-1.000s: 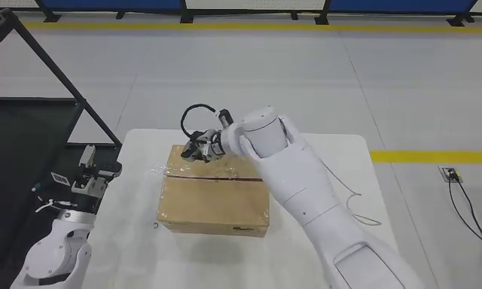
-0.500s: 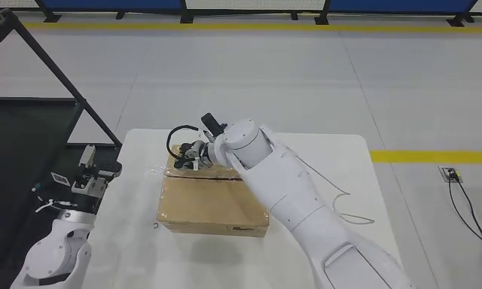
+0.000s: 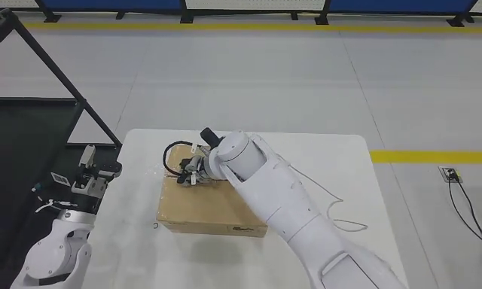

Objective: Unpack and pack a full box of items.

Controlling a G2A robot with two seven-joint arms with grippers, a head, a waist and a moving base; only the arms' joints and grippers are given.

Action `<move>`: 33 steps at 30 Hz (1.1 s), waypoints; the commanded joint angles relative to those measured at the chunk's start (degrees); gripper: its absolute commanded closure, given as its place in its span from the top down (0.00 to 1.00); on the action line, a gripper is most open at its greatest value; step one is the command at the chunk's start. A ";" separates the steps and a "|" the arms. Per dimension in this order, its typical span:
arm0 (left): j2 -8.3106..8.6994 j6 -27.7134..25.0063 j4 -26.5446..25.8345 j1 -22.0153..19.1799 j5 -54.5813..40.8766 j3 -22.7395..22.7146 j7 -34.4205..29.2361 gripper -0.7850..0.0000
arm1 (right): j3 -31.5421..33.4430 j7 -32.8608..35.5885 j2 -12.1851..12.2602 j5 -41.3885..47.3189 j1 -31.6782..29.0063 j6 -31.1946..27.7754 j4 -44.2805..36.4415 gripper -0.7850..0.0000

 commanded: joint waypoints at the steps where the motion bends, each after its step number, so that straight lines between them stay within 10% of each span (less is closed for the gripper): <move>1: 0.00 0.00 0.00 0.00 0.00 0.00 0.00 1.00 | 0.13 -0.05 0.13 -0.23 -0.25 0.44 -0.30 0.00; 14: 0.00 0.00 0.00 0.00 0.00 0.00 0.00 1.00 | 1.45 0.32 2.71 -5.03 -5.51 4.53 -7.83 0.00; 33: 0.00 0.00 0.00 0.00 0.00 0.00 0.00 1.00 | 12.99 -2.59 10.63 -15.68 -29.04 14.63 -43.91 0.00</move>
